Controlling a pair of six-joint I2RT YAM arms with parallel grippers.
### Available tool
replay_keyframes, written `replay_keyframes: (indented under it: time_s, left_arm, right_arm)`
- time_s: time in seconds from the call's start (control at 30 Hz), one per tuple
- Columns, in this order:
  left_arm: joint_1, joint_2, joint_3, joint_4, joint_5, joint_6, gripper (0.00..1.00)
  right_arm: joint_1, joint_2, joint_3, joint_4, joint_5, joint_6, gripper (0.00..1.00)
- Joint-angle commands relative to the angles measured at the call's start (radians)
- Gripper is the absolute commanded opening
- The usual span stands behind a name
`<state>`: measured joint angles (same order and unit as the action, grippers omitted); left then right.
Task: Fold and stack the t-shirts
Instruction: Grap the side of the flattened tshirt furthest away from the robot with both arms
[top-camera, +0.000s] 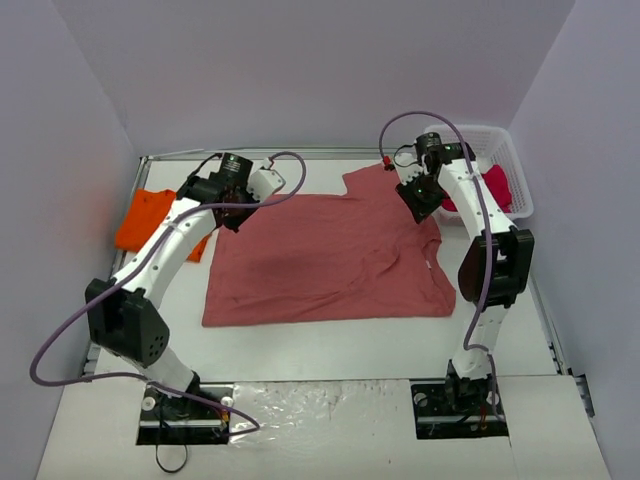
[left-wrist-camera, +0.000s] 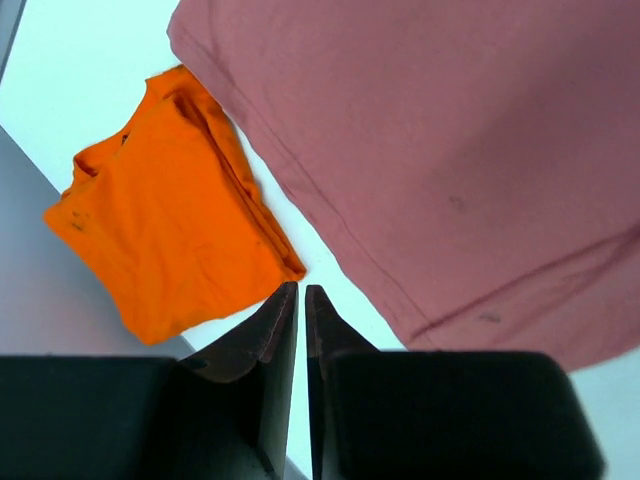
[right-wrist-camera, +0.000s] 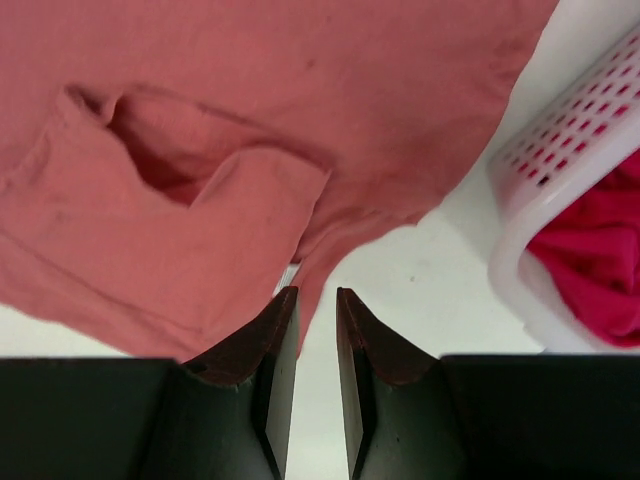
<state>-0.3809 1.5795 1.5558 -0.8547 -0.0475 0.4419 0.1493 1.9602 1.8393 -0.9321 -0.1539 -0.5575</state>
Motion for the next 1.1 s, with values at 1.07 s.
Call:
replay_keyframes:
  time_s: [1.07]
  left_arm:
    - [0.318,0.945,0.92,0.169,0.228,-0.137,0.4]
  right_arm:
    - [0.01,0.416,0.315,0.093,0.151,0.088,0.25]
